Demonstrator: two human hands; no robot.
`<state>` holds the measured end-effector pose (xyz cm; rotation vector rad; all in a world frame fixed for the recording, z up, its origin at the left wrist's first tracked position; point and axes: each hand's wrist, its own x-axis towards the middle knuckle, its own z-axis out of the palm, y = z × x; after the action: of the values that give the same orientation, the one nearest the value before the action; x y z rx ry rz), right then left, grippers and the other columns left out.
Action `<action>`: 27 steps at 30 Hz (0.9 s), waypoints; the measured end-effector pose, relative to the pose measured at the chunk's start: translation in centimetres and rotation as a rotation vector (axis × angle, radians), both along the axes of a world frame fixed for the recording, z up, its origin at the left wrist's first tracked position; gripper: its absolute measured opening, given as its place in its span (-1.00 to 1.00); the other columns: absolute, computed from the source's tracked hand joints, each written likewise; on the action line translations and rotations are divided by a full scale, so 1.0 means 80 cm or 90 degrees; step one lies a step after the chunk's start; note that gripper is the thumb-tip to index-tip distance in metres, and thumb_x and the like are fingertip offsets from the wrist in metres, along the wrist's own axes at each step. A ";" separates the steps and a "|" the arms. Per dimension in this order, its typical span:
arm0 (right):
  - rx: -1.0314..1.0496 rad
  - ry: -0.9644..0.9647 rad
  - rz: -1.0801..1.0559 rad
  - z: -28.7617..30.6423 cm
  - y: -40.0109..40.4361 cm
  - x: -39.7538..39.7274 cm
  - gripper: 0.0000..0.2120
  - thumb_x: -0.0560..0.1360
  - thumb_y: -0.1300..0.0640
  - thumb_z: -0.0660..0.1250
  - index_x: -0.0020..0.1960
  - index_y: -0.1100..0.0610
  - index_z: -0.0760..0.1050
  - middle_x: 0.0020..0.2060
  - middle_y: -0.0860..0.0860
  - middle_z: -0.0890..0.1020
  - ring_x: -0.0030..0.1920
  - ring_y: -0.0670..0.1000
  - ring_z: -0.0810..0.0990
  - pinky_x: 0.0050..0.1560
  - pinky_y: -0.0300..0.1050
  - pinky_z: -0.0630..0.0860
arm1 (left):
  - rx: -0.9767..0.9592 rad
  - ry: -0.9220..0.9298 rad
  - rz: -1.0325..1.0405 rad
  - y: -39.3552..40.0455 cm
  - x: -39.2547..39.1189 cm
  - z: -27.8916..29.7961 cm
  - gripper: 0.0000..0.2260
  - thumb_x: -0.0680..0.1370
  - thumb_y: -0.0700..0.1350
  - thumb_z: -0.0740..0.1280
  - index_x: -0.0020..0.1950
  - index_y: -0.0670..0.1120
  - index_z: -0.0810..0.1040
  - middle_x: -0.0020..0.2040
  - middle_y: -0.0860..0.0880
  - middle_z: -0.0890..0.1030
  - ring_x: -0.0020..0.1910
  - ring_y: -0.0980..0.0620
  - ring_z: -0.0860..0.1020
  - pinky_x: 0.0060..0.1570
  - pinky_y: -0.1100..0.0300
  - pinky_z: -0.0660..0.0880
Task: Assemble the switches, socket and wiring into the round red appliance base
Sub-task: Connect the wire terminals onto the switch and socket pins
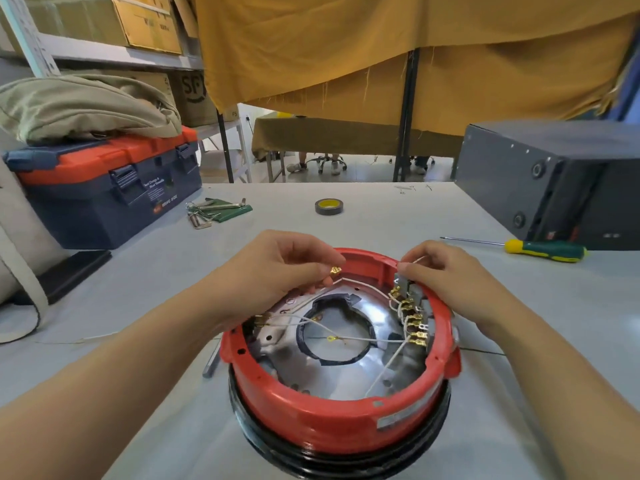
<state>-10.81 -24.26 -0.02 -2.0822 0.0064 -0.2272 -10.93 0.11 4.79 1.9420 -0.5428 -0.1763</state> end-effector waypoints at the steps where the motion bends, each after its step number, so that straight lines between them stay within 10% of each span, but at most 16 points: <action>1: -0.003 0.002 -0.005 0.000 0.000 0.001 -0.94 0.44 0.01 0.39 -0.13 -0.02 0.57 -0.31 -0.04 0.65 -0.41 -0.17 0.55 -0.35 -0.23 0.43 | 0.006 -0.002 -0.012 -0.009 0.002 0.000 -0.86 0.50 -0.26 0.36 -0.06 -0.07 0.67 -0.23 -0.07 0.67 -0.29 0.12 0.56 -0.18 0.29 0.54; 27: -0.014 0.034 0.008 0.002 -0.008 0.002 -0.91 0.48 0.07 0.32 -0.13 0.03 0.60 -0.28 -0.03 0.66 -0.40 -0.24 0.56 -0.46 -0.47 0.40 | -0.121 0.367 -0.037 -0.102 0.057 -0.033 -0.90 0.44 -0.42 0.34 -0.23 -0.27 0.59 -0.38 -0.15 0.63 -0.38 0.04 0.63 -0.37 0.33 0.57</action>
<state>-10.62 -24.93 0.11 -2.1091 0.0233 -0.1642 -6.39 -8.08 2.12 1.5908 -0.2200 -0.6723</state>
